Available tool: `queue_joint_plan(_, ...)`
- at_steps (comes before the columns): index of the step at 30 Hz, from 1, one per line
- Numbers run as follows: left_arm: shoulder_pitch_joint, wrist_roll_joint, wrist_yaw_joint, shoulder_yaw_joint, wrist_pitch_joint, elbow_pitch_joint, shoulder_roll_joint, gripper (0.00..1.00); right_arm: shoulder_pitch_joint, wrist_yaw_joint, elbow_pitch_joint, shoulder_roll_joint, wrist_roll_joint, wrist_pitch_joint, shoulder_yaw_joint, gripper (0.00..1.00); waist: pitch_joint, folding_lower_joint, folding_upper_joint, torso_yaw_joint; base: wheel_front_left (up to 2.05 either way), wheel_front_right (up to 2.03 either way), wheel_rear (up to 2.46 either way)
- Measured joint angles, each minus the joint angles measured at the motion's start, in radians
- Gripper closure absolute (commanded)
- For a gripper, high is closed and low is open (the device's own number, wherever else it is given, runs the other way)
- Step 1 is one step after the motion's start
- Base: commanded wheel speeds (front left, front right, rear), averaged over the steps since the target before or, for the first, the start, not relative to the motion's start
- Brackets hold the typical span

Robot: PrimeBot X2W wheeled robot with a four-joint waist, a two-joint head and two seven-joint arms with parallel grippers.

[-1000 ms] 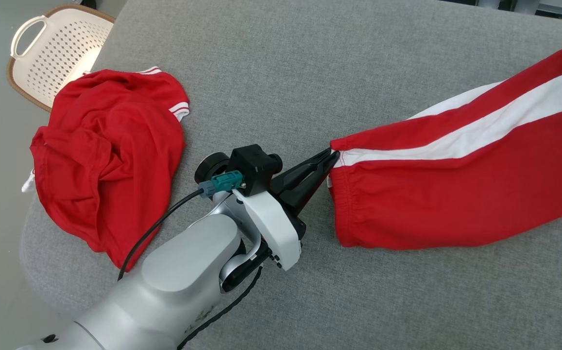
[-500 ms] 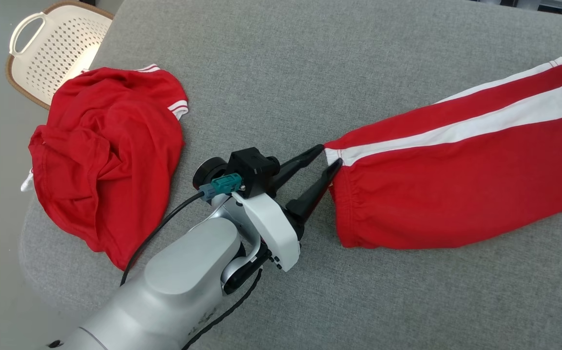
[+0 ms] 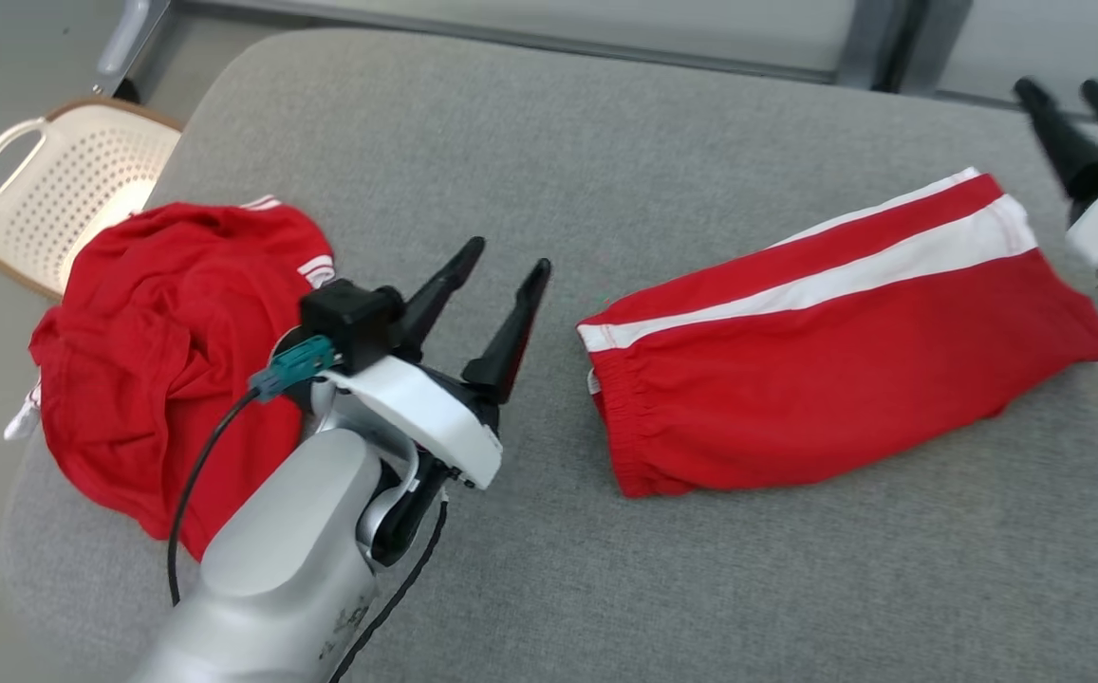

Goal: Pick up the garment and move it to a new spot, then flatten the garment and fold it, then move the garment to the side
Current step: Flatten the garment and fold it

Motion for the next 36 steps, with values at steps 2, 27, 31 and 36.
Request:
queue_joint_plan(2,0.035,0.026,0.0,0.068,0.0,-0.019,-0.01,0.0,0.05,0.0,-0.046,0.003,-0.025,-0.086,0.007,0.0,-0.025,0.0,0.0,-0.017,0.0,0.0,0.0)
queue_joint_plan(27,0.422,0.26,0.0,0.415,0.0,-0.22,-0.082,0.0,0.828,0.0,-0.388,0.332,-0.867,-0.318,-0.764,0.0,-0.192,0.0,0.0,-0.203,0.0,0.0,0.0)
queue_joint_plan(31,0.48,0.28,0.0,0.431,0.0,-0.243,-0.083,0.0,0.93,0.0,-0.428,0.408,-0.948,-0.318,-0.834,0.0,-0.199,0.0,0.0,-0.216,0.0,0.0,0.0)
queue_joint_plan(36,0.525,0.286,0.0,0.425,0.0,-0.257,-0.083,0.0,0.995,0.0,-0.444,0.459,-0.981,-0.318,-0.89,0.0,-0.195,0.0,0.0,-0.218,0.0,0.0,0.0)
